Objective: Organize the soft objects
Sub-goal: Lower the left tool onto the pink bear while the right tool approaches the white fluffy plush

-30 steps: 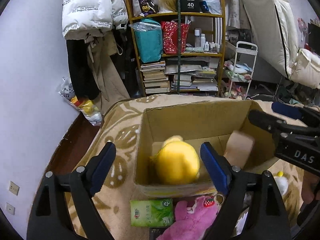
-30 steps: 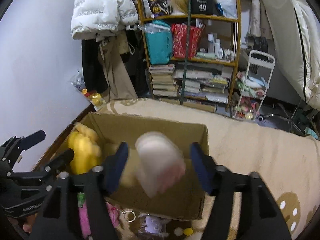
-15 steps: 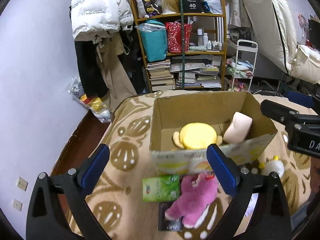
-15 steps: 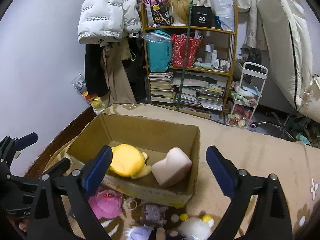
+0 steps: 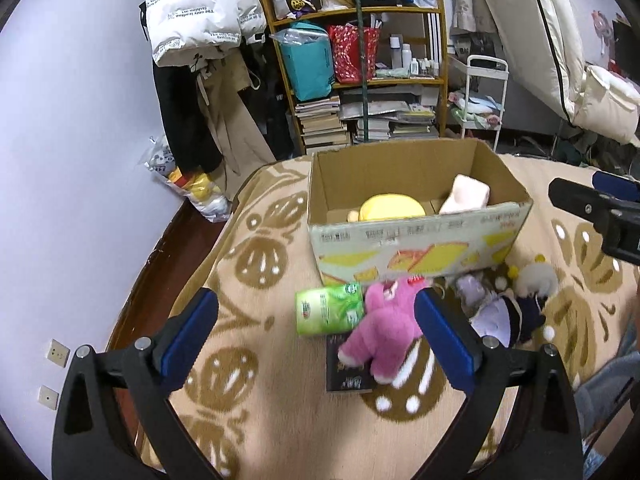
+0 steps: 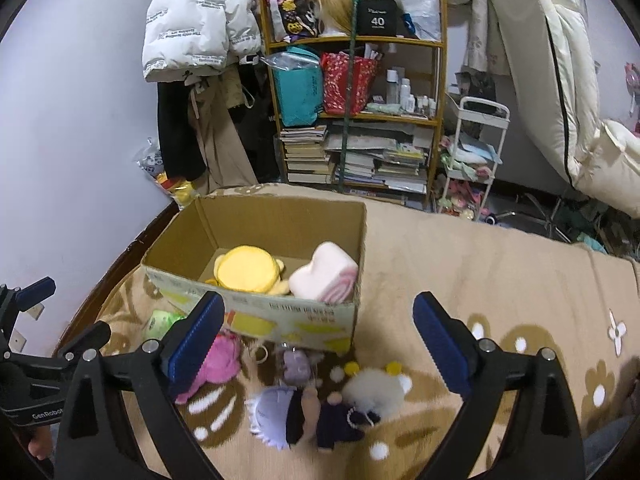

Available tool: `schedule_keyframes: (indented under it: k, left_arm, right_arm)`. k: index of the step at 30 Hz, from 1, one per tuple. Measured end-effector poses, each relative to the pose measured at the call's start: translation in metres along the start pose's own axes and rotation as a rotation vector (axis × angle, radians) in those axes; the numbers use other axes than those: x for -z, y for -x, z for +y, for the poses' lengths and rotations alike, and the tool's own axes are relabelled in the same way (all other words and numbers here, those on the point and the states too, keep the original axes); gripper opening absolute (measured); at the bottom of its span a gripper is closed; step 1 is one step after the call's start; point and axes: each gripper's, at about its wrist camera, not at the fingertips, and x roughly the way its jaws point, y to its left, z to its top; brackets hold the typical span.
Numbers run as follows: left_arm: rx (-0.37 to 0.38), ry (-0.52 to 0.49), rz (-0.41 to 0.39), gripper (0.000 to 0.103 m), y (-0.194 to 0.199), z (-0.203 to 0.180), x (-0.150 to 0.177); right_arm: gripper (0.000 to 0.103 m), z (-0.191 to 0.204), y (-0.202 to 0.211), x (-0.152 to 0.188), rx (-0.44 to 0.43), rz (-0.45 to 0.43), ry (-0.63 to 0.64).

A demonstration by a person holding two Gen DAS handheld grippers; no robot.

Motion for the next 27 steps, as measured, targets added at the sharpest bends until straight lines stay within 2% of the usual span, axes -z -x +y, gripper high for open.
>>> schedule_keyframes:
  k: [12, 27]
  left_arm:
    - [0.024, -0.012, 0.047, 0.097, 0.0, -0.008, 0.017]
    - [0.041, -0.06, 0.129, 0.097, -0.048, -0.024, 0.016]
  right_arm:
    - [0.099, -0.023, -0.003, 0.029, 0.006, 0.095, -0.099]
    - [0.099, -0.029, -0.047, 0.03, 0.036, 0.18, -0.116]
